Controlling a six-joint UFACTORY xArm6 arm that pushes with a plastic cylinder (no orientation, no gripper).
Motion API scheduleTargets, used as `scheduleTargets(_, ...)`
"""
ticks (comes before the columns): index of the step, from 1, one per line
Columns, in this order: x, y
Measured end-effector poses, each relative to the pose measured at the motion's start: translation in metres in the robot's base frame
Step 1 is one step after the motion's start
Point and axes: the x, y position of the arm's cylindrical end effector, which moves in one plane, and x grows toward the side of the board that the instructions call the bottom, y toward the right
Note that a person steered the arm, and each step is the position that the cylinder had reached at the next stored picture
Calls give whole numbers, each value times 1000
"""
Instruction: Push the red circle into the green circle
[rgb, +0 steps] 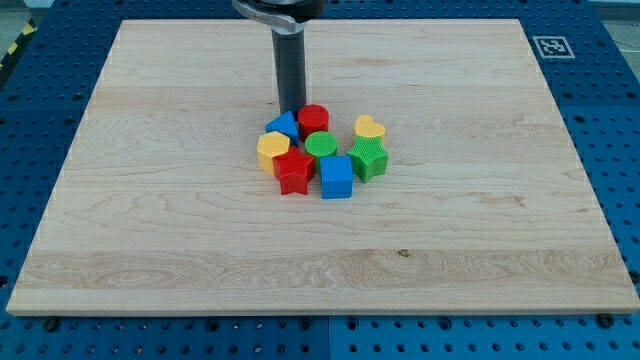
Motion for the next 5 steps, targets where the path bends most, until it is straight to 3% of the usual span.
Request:
scheduleTargets(4, 13, 21)
scheduleTargets(5, -11, 24)
